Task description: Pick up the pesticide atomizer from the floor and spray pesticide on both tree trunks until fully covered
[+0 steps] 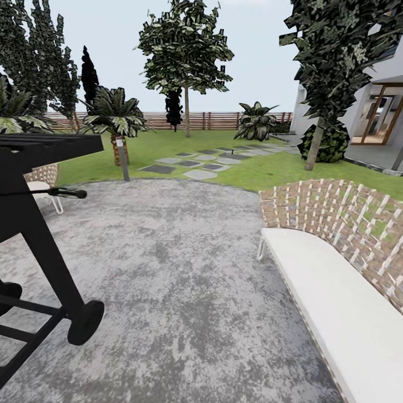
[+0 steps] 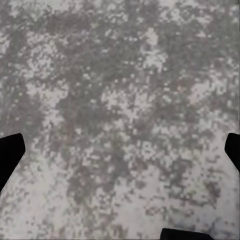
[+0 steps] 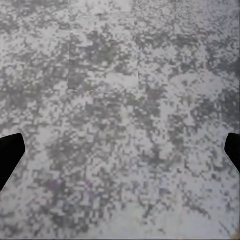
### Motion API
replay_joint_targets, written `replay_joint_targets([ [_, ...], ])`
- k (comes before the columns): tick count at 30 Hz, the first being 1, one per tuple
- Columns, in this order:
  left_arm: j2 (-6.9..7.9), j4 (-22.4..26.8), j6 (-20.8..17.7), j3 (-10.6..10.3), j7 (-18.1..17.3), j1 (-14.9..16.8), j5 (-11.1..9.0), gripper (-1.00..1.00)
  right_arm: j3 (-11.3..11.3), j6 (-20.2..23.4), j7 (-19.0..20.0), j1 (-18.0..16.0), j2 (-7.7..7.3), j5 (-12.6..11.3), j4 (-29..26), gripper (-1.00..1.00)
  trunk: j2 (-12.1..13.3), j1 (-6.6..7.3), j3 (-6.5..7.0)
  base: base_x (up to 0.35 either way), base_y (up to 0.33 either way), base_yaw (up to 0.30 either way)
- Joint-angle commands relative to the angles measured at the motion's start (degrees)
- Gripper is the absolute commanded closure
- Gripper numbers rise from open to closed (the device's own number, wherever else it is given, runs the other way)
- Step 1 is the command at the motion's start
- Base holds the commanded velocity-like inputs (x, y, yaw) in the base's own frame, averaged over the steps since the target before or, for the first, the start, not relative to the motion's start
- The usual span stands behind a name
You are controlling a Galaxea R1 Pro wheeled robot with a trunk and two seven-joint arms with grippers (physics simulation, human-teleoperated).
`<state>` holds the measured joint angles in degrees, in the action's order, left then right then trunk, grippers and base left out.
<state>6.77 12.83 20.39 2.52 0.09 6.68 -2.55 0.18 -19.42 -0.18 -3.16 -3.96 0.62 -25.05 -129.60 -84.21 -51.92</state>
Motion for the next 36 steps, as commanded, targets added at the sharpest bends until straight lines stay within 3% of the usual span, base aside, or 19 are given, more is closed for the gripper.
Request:
replay_joint_targets([
  [1,0.00,0.00,0.00,-0.01,0.00,0.00,0.00,-1.00,0.00,0.00,0.00,0.00,0.00,0.00,0.00,-1.00,0.00,0.00,0.00,0.338,0.000,0.000],
  [36,0.00,0.00,0.00,-0.03,-0.01,0.00,0.09,-1.00,0.09,0.00,0.00,0.00,0.00,0.00,0.00,-1.00,0.00,0.00,0.00,0.338,0.000,0.000],
])
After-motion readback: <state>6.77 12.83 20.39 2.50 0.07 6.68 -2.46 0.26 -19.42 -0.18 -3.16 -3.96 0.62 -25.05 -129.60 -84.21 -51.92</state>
